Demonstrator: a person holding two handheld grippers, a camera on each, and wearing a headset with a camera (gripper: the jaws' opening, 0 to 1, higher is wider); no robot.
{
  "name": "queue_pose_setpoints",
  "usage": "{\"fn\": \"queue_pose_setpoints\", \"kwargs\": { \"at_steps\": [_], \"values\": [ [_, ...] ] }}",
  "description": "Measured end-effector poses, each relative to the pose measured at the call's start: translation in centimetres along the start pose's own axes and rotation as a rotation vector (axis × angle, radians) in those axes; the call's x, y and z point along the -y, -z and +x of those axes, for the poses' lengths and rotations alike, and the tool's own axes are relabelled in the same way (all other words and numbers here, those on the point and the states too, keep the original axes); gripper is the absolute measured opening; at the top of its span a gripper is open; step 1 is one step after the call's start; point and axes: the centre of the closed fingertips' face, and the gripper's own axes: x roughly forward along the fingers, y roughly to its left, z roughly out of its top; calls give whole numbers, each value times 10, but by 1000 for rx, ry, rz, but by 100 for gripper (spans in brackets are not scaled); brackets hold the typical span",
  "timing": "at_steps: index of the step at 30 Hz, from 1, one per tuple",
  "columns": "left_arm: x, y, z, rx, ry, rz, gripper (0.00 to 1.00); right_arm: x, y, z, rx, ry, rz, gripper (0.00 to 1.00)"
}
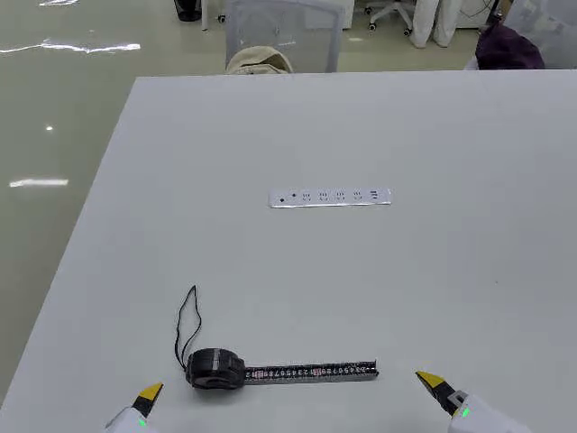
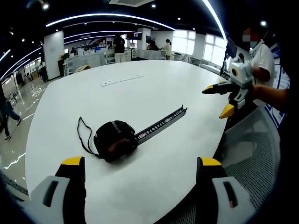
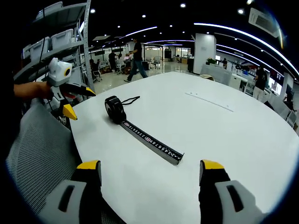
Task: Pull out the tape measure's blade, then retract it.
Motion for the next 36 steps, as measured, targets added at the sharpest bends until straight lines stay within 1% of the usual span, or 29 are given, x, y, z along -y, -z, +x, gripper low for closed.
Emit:
{"fn": "queue_pose_setpoints", "kwargs": {
  "at_steps": [3, 4, 6, 8, 9, 10, 12, 14, 16, 19, 21, 25, 29, 32, 36],
  "values": [
    [4, -3, -2, 4, -17, -3, 99, -3, -2, 1, 4, 13, 15, 89],
    [3, -5, -2, 15, -29, -4, 99, -3, -2, 1, 7, 17, 17, 90],
    [0, -9, -3, 36, -52, -34, 99, -5, -1, 2, 10, 25, 26, 90],
    [-1, -11, -4, 44, -61, -71, 99, -8, -1, 3, 11, 25, 35, 91],
    [-1, -11, -4, 46, -62, -80, 99, -9, -1, 3, 11, 28, 40, 91],
    [-2, -11, -4, 48, -73, -83, 99, -11, -1, 3, 13, 31, 45, 92],
    [-3, -13, -6, 58, -93, -72, 99, -13, -3, 3, 16, 37, 54, 92],
    [-1, -13, -6, 61, -91, -64, 99, -15, -4, 3, 18, 37, 55, 92],
    [0, -12, -7, 64, -87, -68, 99, -16, -5, 3, 22, 38, 63, 92],
    [2, -11, -7, 66, -96, -62, 99, -18, -8, 4, 28, 38, 70, 92],
    [3, -12, -9, 74, -107, -55, 99, -19, -9, 4, 30, 41, 72, 92],
    [2, -12, -10, 76, -128, -63, 99, -21, -10, 4, 32, 42, 76, 92],
    [4, -11, -10, 71, -134, -58, 99, -21, -8, 5, 29, 47, 84, 92],
    [6, -11, -10, 71, -139, -66, 98, -21, -8, 5, 28, 49, 85, 92],
    [6, -13, -10, 80, -152, -70, 97, -20, -8, 4, 30, 54, 90, 92]
  ]
}}
